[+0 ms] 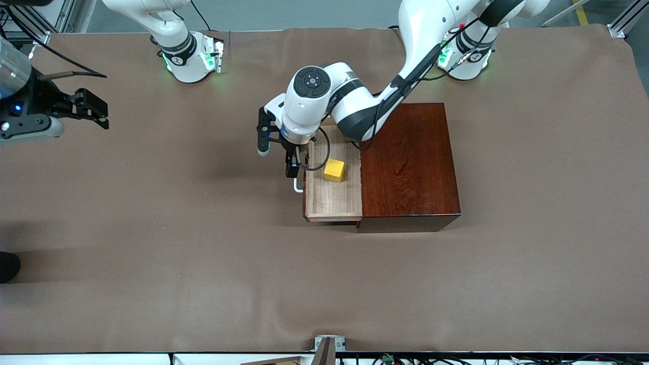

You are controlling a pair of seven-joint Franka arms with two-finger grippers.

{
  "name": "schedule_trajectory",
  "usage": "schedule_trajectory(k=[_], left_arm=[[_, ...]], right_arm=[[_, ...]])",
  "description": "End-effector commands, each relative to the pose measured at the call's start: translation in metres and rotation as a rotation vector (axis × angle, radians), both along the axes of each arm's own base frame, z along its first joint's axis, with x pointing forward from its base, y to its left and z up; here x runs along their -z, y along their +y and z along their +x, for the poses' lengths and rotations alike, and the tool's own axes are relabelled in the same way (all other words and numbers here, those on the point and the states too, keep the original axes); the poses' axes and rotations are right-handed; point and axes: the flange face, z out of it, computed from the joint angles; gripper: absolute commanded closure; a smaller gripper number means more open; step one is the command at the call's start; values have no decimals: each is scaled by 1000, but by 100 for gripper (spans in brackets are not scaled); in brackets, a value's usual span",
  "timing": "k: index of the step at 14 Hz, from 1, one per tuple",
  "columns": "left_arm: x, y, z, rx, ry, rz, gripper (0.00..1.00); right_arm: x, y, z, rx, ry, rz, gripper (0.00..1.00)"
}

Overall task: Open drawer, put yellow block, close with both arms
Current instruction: 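Push the drawer shut with the left gripper at the handle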

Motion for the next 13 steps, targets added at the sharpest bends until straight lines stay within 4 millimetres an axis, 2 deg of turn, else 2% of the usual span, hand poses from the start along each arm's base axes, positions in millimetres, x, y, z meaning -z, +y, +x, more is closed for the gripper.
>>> schedule_trajectory(k=[1,2,4,7,10,13], left_arm=[[5,-10,1,34,-47,10,0],[10,-3,8,22,-51,26,0],[15,-1,9,17,-51,42,0],[20,8,19,3,-58,64,0],[25,12,16,9,-36,115,0],[30,14,9,31,-42,203,0]], right_arm=[[-4,-22,-12,64,0,21,0],[-5,-25,-14,93,10,27,0],[-5,-35,-15,187,19,54,0],[-3,-40,-14,204,21,63,0],[2,-41,-7,201,7,65,0],[4,-52,-4,210,5,66,0]])
